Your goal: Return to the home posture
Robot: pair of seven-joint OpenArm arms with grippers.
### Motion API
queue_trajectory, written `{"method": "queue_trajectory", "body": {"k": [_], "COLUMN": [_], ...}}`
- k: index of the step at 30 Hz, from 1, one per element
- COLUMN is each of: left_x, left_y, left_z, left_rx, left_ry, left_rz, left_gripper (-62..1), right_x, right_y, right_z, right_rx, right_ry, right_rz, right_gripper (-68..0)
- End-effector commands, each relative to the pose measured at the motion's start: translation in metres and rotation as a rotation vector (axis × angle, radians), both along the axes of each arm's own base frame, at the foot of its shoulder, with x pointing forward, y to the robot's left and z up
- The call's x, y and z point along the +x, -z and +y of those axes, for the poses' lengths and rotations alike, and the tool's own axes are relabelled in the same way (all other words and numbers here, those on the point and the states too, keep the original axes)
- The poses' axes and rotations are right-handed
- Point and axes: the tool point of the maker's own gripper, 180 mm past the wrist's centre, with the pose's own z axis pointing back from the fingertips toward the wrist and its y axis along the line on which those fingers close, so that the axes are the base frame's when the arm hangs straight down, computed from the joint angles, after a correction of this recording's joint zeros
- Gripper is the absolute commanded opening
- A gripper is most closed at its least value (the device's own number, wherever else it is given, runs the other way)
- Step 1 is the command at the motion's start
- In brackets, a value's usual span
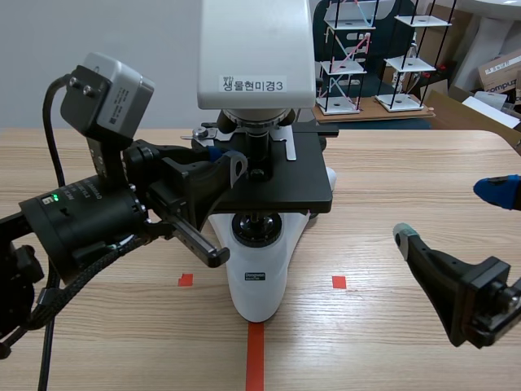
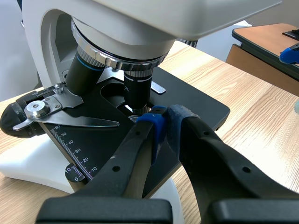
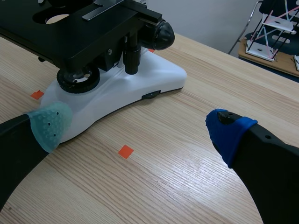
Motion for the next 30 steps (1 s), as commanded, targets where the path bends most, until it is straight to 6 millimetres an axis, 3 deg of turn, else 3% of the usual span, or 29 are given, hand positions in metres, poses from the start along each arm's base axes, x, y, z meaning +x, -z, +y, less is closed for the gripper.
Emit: {"method": "queue_trajectory", "body": {"k": [1,22,30], "left_x": [0.002,0.002,-0.006], "left_y": [-0.011,-0.011,-0.008], "left_z": [-0.001,-0.001,0.018], "left_rx": [-0.028,-0.027,-0.024], "left_ry": [0.0,0.0,-0.03], "left_rz": [-0.027,-0.027,-0.017], "left_gripper": [-58.6,-58.6,-58.6], "right_x": [0.003,0.002,0.002], "right_y": [-0.009,-0.002,-0.005], "right_z": [0.0,-0.001,-0.001], "right_rx": [0.009,-0.011,-0.003], "right_ry": [-0.001,0.004,0.002], "right_rz": [-0.029,0.004,-0.009], "right_gripper": [-4.1,-4.1,-4.1]}}
